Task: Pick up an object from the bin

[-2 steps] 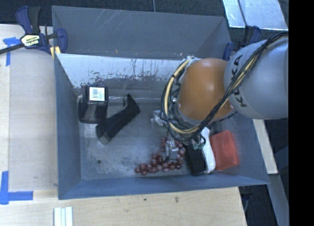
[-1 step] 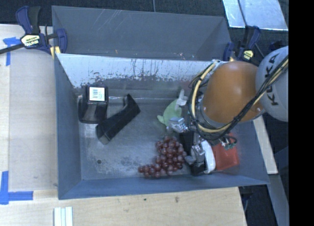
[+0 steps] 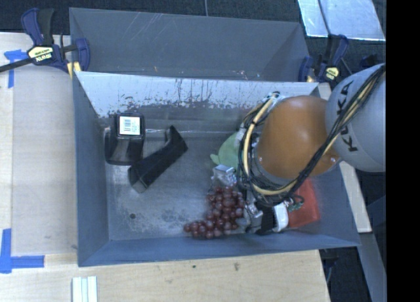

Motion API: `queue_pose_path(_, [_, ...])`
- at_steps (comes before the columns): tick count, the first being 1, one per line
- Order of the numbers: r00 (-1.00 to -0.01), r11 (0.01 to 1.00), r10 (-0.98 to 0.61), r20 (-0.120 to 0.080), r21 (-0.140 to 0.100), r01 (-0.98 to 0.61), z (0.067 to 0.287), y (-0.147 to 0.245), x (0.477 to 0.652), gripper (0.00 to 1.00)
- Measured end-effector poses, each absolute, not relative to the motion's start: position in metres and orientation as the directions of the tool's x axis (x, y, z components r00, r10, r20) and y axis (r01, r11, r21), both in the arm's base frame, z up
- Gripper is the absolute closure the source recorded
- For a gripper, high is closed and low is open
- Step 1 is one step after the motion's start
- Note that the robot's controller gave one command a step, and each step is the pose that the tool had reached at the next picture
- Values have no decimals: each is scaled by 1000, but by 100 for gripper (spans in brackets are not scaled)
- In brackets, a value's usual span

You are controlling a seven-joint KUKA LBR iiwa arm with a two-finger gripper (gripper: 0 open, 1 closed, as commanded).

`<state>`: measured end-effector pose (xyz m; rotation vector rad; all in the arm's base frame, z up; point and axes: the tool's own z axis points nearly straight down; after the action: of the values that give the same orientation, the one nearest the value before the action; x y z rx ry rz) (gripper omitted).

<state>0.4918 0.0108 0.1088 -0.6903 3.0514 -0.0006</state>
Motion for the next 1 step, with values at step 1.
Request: queue_pose_path(1, [-829,829,-559,-3,1,-559,71,20,505,0])
